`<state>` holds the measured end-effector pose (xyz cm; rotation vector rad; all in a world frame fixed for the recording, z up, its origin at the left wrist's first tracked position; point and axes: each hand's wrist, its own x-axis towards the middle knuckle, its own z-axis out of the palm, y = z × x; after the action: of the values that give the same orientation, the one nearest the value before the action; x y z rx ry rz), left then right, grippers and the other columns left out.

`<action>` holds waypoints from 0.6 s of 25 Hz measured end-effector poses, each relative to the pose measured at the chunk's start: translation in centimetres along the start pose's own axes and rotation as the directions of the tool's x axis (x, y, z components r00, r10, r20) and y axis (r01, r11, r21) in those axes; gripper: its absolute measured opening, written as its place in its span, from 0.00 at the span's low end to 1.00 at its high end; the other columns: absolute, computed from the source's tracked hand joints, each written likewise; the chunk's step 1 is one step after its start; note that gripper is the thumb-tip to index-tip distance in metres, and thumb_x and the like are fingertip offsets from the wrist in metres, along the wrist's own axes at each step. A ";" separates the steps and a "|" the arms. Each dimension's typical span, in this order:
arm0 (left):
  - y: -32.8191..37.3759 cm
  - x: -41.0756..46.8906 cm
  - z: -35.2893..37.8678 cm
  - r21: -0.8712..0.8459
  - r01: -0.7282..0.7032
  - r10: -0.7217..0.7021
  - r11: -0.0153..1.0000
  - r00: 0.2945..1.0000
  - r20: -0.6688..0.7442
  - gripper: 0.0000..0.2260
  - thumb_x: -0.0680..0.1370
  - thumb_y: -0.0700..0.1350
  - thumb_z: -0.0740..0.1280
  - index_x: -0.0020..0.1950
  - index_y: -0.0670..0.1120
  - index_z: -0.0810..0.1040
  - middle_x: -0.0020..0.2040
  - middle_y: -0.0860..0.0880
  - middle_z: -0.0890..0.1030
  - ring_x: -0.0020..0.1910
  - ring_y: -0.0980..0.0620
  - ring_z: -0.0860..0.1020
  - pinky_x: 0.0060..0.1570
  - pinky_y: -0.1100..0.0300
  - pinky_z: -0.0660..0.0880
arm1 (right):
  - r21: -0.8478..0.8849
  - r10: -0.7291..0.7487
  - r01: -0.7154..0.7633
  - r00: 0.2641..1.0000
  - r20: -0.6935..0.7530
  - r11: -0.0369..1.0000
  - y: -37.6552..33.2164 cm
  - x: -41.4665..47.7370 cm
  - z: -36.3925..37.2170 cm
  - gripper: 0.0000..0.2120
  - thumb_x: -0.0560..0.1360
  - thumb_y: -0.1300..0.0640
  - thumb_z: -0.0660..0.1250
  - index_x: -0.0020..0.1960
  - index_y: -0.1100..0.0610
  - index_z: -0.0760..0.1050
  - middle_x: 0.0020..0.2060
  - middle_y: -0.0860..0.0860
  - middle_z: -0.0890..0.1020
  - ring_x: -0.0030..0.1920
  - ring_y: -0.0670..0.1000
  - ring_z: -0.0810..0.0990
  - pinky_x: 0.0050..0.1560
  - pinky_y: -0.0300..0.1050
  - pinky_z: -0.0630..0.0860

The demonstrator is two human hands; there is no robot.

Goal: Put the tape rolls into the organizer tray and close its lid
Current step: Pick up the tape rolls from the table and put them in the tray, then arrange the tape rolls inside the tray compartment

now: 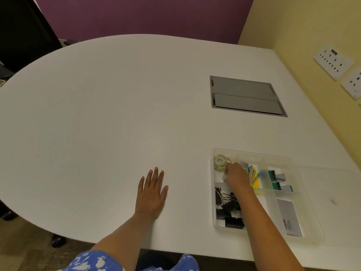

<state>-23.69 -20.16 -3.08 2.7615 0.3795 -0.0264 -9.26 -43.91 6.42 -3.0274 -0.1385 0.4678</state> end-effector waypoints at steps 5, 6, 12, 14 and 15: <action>-0.2 0.3 -0.5 0.003 -0.009 0.009 1.000 0.997 0.076 0.26 0.82 0.56 0.44 0.77 0.52 0.36 0.77 0.54 0.35 0.76 0.56 0.34 0.76 0.53 0.35 | 0.018 0.021 -0.021 1.000 -0.006 1.000 -0.2 -0.2 -0.2 0.14 0.78 0.66 0.59 0.62 0.62 0.73 0.61 0.59 0.74 0.61 0.58 0.76 0.57 0.48 0.75; -0.3 0.4 -0.6 0.001 -0.012 0.012 1.000 0.995 0.095 0.26 0.82 0.56 0.44 0.77 0.52 0.38 0.78 0.53 0.36 0.77 0.55 0.35 0.75 0.53 0.35 | 0.031 0.029 -0.028 1.000 -0.010 0.999 -0.3 -0.3 -0.3 0.14 0.78 0.67 0.59 0.62 0.62 0.73 0.61 0.59 0.74 0.61 0.58 0.76 0.57 0.48 0.75; -0.8 1.3 -2.2 -0.084 -0.026 0.039 0.996 0.987 0.153 0.24 0.83 0.54 0.47 0.78 0.52 0.47 0.80 0.52 0.43 0.78 0.54 0.42 0.77 0.53 0.40 | 0.225 0.092 -0.050 0.979 -0.180 0.973 -0.5 -0.8 -1.6 0.10 0.77 0.65 0.64 0.58 0.64 0.75 0.57 0.61 0.76 0.56 0.60 0.77 0.49 0.48 0.74; -0.1 2.0 -3.1 -0.095 -0.023 0.035 0.995 0.991 0.126 0.22 0.83 0.52 0.48 0.78 0.51 0.53 0.80 0.52 0.49 0.78 0.53 0.48 0.76 0.53 0.43 | 0.278 0.116 -0.047 0.964 -0.238 0.959 -0.3 -0.8 -2.5 0.10 0.77 0.63 0.65 0.57 0.64 0.75 0.55 0.62 0.77 0.54 0.60 0.78 0.47 0.47 0.73; 0.6 2.5 -3.5 -0.081 -0.040 0.048 0.996 0.994 0.103 0.21 0.83 0.51 0.48 0.77 0.52 0.56 0.79 0.52 0.52 0.78 0.54 0.50 0.76 0.54 0.44 | 0.299 0.131 -0.049 0.957 -0.260 0.953 -0.1 -0.8 -2.8 0.10 0.77 0.62 0.65 0.57 0.64 0.76 0.55 0.62 0.77 0.54 0.60 0.78 0.48 0.48 0.74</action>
<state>-21.18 -18.78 0.25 2.6759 0.2856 -0.1420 -9.12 -44.07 9.36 -2.7776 0.0810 0.0557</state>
